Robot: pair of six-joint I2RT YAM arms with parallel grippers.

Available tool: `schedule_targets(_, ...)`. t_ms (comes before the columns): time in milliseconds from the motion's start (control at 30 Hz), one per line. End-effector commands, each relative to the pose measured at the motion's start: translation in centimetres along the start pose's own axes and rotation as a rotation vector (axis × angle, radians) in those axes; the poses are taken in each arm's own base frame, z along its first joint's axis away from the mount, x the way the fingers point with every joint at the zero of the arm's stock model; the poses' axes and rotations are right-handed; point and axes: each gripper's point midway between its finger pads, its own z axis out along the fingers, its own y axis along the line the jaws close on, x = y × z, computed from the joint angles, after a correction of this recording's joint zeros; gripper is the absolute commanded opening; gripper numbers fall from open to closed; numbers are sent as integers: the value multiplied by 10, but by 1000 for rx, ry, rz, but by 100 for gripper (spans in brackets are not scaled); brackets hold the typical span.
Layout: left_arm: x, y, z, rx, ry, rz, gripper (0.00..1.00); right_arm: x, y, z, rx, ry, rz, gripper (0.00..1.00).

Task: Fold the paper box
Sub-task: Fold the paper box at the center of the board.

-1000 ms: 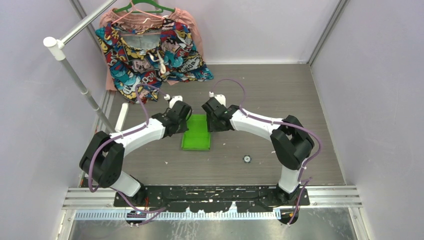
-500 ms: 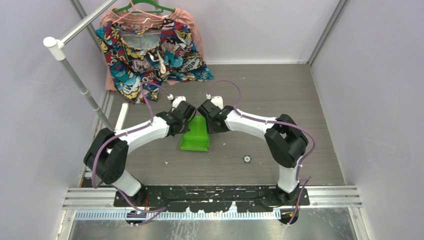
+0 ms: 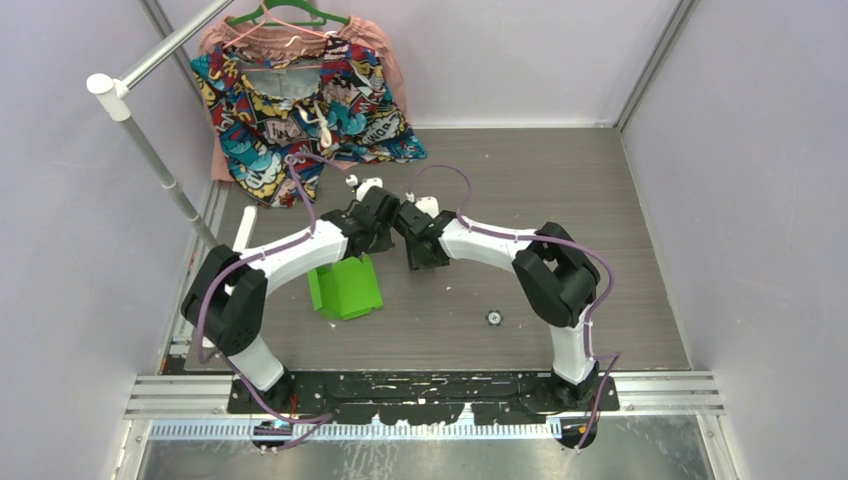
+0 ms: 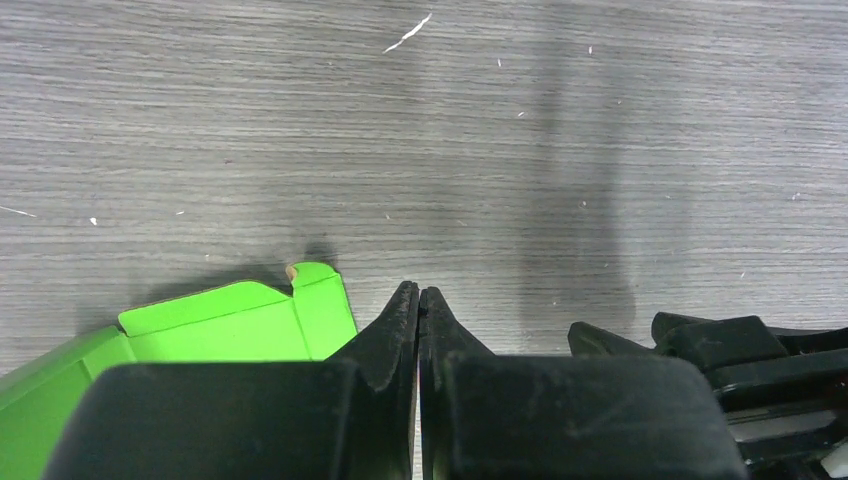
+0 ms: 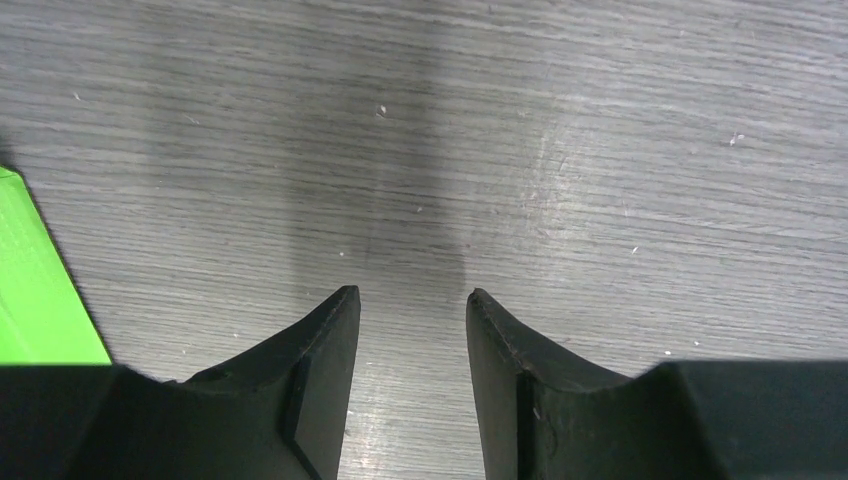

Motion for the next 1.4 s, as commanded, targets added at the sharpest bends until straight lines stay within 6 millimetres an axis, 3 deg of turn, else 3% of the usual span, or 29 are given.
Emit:
schedule_targets(0,5,-19,-2,41,-1,21,0,-21,28,-20,-59,-86,17,49)
schedule_targets(100,1,-18,-8,46,-11,29,0,-19,19,-30,-58,-102,29,49)
schedule_targets(167,-5,-15,-17,43,-28,35,0,-18,23,-40,-123,-121,8,49)
schedule_targets(300,-24,2,-49,36,-84,27,0,-27,28,-48,-198,-143,-20,50)
schedule_targets(500,-49,43,-108,-21,-185,0,1,-43,82,-56,-459,-92,-122,50)
schedule_targets(633,-57,71,-133,-38,-205,-50,15,-55,109,-61,-575,-128,-258,50)
schedule_targets(767,-49,92,-132,-54,-154,-83,17,-56,115,-46,-596,-155,-441,55)
schedule_targets(967,-41,101,-131,-41,-148,-113,17,-52,123,-33,-667,-226,-672,57)
schedule_targets(1133,-42,103,-130,-44,-143,-121,17,-65,134,-25,-686,-292,-739,57)
schedule_targets(1367,-44,113,-129,-61,-136,-134,16,-65,153,-17,-763,-315,-792,57)
